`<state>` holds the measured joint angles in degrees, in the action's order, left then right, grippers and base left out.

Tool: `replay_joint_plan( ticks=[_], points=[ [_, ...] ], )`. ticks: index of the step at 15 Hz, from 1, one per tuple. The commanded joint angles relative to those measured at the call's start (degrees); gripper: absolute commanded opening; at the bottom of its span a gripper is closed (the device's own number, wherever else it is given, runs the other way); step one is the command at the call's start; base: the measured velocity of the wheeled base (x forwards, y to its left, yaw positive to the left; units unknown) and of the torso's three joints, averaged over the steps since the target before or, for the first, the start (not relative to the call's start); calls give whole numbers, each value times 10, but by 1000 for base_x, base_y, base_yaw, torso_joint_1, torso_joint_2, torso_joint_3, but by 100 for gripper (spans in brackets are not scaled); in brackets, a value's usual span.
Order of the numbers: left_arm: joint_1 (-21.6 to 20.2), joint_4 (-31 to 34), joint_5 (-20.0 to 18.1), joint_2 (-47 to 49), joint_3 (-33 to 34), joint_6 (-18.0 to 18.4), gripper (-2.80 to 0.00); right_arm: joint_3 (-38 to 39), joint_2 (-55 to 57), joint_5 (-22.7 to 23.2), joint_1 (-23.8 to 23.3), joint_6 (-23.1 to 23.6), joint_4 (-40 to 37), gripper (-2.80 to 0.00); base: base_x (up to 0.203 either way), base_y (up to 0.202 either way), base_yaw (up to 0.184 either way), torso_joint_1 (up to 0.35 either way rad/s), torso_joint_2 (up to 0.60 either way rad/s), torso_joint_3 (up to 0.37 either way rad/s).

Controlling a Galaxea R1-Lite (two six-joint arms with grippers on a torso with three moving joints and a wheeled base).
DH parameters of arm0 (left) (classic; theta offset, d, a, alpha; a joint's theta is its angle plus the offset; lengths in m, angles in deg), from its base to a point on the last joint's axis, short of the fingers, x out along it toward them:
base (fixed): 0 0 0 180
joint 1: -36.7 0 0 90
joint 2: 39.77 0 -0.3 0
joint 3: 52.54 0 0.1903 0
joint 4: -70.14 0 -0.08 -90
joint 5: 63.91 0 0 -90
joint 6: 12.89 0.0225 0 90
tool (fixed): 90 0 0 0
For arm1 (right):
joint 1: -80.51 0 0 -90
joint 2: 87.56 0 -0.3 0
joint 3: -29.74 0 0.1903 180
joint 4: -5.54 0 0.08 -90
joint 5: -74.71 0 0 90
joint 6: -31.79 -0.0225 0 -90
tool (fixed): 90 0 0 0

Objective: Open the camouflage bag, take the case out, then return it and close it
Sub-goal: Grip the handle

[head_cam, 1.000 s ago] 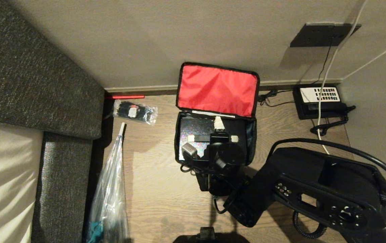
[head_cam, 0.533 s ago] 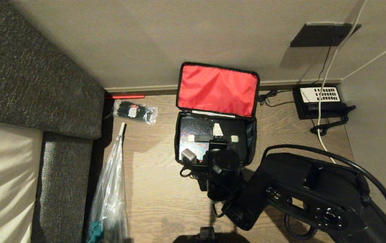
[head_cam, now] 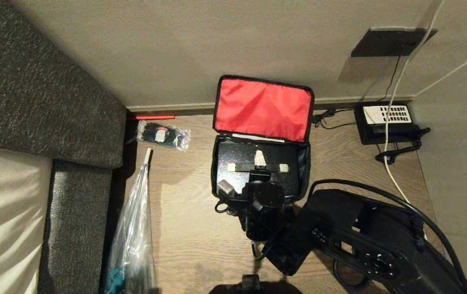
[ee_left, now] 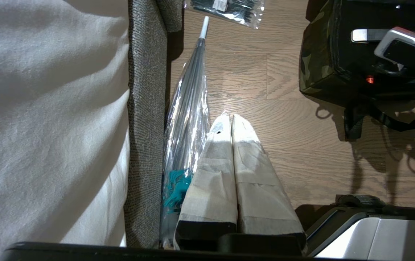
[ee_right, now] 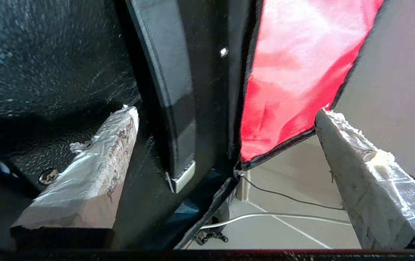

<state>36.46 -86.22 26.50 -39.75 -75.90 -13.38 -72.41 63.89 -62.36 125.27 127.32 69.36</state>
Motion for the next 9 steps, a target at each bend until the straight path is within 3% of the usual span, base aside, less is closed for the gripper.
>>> replay_joint_plan(
  ticks=[1, 9],
  points=[
    [0, 0, 0, 0, 2, 0, -280, -8, 9, -1, -7, 7, 5, 0, 0, 0, 0, 0, 0, 0],
    [0, 0, 0, 0, 2, 0, -280, -50, 26, 1, -25, 24, 5, 0, 0, 0, 0, 0, 0, 0]
  ],
)
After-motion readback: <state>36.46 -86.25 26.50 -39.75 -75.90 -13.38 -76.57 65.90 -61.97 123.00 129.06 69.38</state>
